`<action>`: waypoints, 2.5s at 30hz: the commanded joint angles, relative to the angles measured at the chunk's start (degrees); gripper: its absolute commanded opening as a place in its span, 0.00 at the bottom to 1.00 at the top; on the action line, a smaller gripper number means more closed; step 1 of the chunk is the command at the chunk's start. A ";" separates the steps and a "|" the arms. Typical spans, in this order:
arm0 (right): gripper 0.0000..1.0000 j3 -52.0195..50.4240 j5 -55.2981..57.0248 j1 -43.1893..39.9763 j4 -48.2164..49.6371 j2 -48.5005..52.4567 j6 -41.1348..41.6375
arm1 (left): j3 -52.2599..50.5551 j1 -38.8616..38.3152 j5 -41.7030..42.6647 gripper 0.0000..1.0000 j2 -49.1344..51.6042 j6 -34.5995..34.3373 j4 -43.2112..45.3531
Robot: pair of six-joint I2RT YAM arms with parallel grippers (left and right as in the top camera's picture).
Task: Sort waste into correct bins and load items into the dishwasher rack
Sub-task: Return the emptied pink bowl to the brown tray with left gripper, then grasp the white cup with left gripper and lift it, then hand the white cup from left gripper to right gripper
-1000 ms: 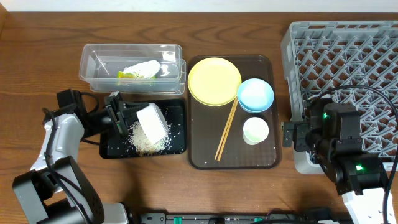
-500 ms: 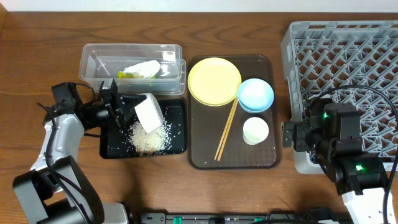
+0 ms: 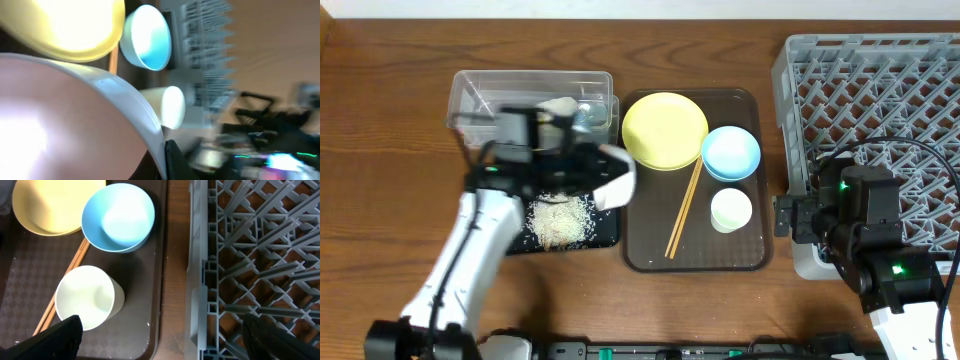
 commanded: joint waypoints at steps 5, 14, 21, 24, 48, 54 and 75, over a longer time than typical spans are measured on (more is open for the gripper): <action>0.99 1.05 -0.24 -0.09 0.11 -0.20 -0.74 | 0.83 -19.58 -38.16 0.06 2.67 4.44 3.93; 0.99 1.05 -0.24 -0.09 0.07 -0.20 -0.74 | 0.83 -30.67 -48.98 0.06 13.38 8.07 11.89; 0.99 1.05 -0.24 -0.09 -0.15 -0.20 -0.74 | 0.83 -30.95 -48.96 0.16 16.46 8.24 13.18; 0.99 1.05 -0.24 -0.09 -0.15 -0.20 -0.74 | 0.83 -30.95 -48.96 0.29 16.24 8.22 13.16; 0.99 1.05 -0.24 -0.09 -0.11 -0.20 -0.74 | 0.83 -32.85 -35.85 0.40 12.13 5.99 17.22; 0.99 1.05 -0.24 -0.09 -0.13 -0.20 -0.74 | 0.83 -34.51 -35.82 0.40 18.08 3.43 19.19; 0.99 1.05 -0.50 -0.09 8.13 0.00 -0.74 | 0.83 -18.51 -21.44 0.06 7.13 -6.82 20.02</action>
